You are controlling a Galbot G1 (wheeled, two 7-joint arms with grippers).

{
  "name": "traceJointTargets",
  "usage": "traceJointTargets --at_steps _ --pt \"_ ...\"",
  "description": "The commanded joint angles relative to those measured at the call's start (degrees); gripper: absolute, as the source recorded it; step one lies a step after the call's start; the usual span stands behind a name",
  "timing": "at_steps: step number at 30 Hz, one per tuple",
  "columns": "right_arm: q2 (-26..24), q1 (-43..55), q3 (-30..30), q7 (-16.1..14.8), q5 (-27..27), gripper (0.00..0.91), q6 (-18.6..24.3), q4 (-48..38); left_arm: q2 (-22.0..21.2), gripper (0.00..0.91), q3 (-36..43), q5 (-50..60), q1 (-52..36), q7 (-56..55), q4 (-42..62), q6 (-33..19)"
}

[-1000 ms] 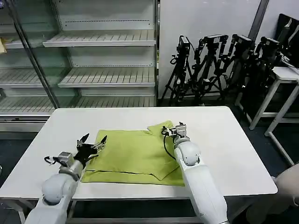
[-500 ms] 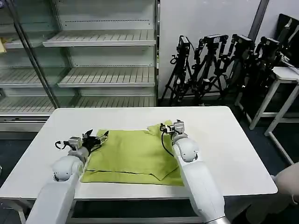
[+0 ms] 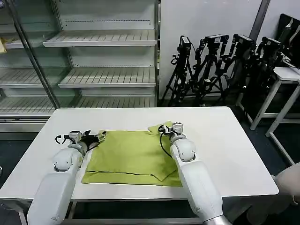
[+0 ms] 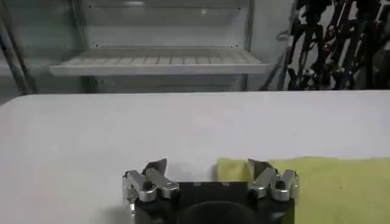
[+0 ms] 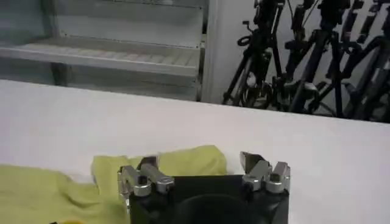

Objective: Fold and organize the clothes.

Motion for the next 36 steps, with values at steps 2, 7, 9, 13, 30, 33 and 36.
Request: traceJointTargets --at_steps 2,7,9,13,30,33,36 --pt "0.46 0.65 0.21 0.32 1.54 0.0 -0.19 -1.63 -0.2 0.171 -0.01 -0.16 -1.32 0.43 2.02 1.84" --pt "0.66 0.96 0.42 0.15 2.11 0.0 -0.17 -2.21 -0.02 0.01 0.06 -0.38 -0.69 1.08 0.74 1.82" --pt "0.64 0.88 0.46 0.21 2.13 0.0 -0.18 -2.3 -0.11 0.01 0.06 -0.42 -0.28 1.14 0.22 1.82" --pt "0.63 0.81 0.42 -0.09 1.63 0.0 -0.12 -1.97 -0.39 0.01 -0.27 0.35 0.3 2.04 -0.27 1.76" --pt "0.27 0.43 -0.58 -0.86 0.47 0.0 -0.08 2.2 0.87 0.01 -2.38 -0.51 2.8 3.46 -6.72 1.75" --pt "-0.43 -0.62 -1.08 -0.82 0.31 0.0 -0.09 4.41 1.03 0.01 -2.68 -1.02 3.93 3.2 -9.08 1.75" --pt "-1.48 -1.82 -1.7 -0.84 0.13 0.0 -0.08 6.38 0.86 0.01 -2.57 -1.07 4.93 3.05 -11.12 1.75"
